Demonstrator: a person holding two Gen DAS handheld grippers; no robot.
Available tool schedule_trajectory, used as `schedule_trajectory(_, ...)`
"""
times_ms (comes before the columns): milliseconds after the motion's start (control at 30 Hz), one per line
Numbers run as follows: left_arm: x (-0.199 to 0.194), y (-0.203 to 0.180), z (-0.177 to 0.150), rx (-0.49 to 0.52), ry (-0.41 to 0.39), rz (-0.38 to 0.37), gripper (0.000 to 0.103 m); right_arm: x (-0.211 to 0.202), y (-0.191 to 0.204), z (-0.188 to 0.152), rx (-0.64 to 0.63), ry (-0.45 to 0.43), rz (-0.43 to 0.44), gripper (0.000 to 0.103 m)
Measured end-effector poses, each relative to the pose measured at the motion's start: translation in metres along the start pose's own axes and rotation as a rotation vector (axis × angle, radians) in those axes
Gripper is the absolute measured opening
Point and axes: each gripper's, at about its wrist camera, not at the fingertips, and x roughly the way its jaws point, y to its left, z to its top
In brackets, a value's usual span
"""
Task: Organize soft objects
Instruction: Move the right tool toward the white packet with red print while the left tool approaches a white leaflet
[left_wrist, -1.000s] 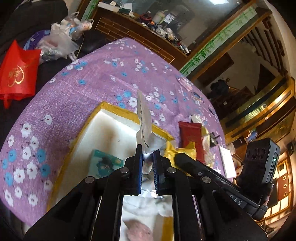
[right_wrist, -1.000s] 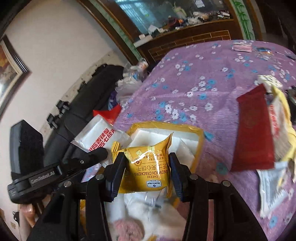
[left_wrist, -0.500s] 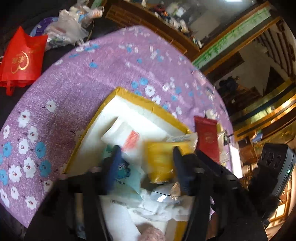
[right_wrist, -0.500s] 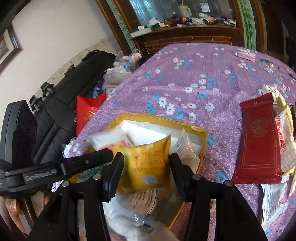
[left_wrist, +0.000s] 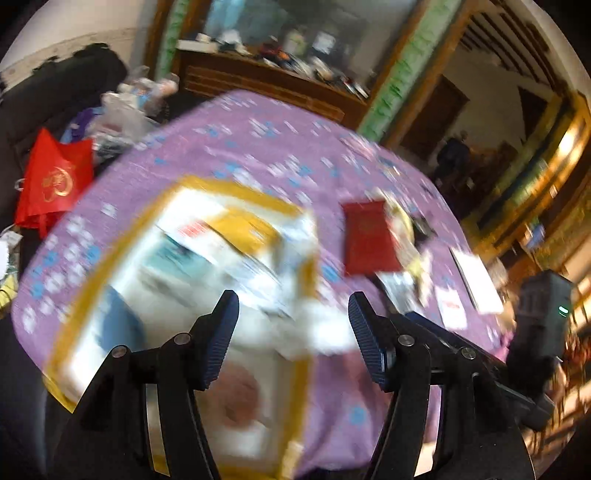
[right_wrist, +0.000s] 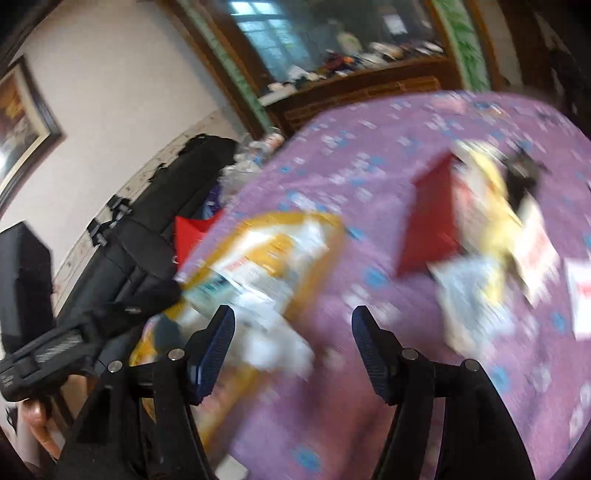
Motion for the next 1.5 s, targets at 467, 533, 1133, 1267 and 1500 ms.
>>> schedule_trajectory(467, 0.034, -0.087, -0.044, 0.143, 0.100, 0.071, 0.062, -0.029, -0.092, -0.039, 0.136, 0.026, -0.234, 0.066)
schedule_trajectory(533, 0.035, -0.091, -0.046, 0.157, 0.115, 0.055, 0.062, -0.029, -0.091, -0.039, 0.125, 0.022, -0.220, 0.067)
schedule_trajectory(1133, 0.048, -0.091, -0.041, 0.106, 0.164, 0.013, 0.062, -0.049, -0.105, -0.035, 0.125, -0.026, -0.108, 0.079)
schedule_trajectory(1267, 0.054, -0.087, -0.037, 0.097, 0.163, 0.010, 0.062, -0.062, -0.120, -0.015, 0.144, -0.068, -0.168, 0.079)
schedule_trajectory(1500, 0.063, -0.084, -0.030, 0.082, 0.171, -0.013, 0.062, -0.069, -0.169, 0.026, 0.193, -0.077, -0.359, 0.079)
